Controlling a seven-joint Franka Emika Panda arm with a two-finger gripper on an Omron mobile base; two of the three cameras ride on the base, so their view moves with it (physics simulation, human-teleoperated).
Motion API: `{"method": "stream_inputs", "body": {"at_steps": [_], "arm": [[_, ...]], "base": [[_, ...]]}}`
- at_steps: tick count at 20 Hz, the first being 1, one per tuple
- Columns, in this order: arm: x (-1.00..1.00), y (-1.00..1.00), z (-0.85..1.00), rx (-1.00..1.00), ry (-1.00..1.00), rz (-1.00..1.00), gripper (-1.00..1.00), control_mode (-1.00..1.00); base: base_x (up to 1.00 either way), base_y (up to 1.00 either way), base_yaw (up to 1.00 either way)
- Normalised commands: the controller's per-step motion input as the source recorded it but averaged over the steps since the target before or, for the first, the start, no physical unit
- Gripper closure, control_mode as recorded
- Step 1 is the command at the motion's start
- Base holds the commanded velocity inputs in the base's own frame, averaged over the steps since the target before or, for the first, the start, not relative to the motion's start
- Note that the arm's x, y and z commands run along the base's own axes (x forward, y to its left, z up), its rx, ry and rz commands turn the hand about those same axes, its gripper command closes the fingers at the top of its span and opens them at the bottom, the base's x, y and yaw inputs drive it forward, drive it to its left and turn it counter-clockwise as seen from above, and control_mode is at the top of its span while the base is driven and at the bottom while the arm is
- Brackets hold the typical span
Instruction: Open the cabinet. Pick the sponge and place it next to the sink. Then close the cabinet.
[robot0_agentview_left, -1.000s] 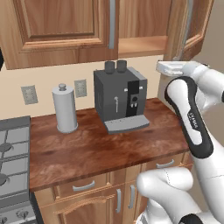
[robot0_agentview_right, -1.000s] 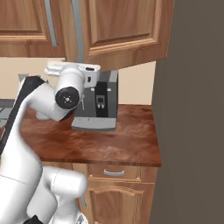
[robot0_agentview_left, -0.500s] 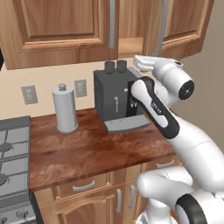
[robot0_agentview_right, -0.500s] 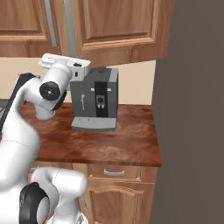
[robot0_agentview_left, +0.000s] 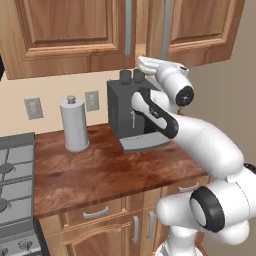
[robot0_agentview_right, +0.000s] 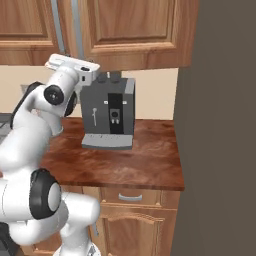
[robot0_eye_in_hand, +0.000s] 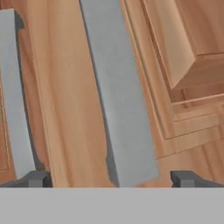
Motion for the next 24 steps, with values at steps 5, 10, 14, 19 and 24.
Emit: {"method": "stream_inputs", "body": {"at_steps": [5, 10, 14, 19, 24], "arm": [[1.00, -0.35, 0.01, 0.17, 0.04, 0.12, -1.00, -1.00], [0.99, -0.43, 0.00, 0.18, 0.06, 0.17, -1.00, -1.00], [0.94, -0.42, 0.00, 0.17, 0.04, 0.18, -1.00, -1.00], [0.88, -0.36, 0.00, 0.15, 0.05, 0.19, -1.00, -1.00], [0.57, -0.26, 0.00, 0.07, 0.03, 0.16, -1.00, -1.00]], "base": [[0.00, 0.00, 0.00], [0.00, 0.00, 0.00], [0.00, 0.00, 0.00], [0.00, 0.00, 0.00], [0.00, 0.00, 0.00]]}}
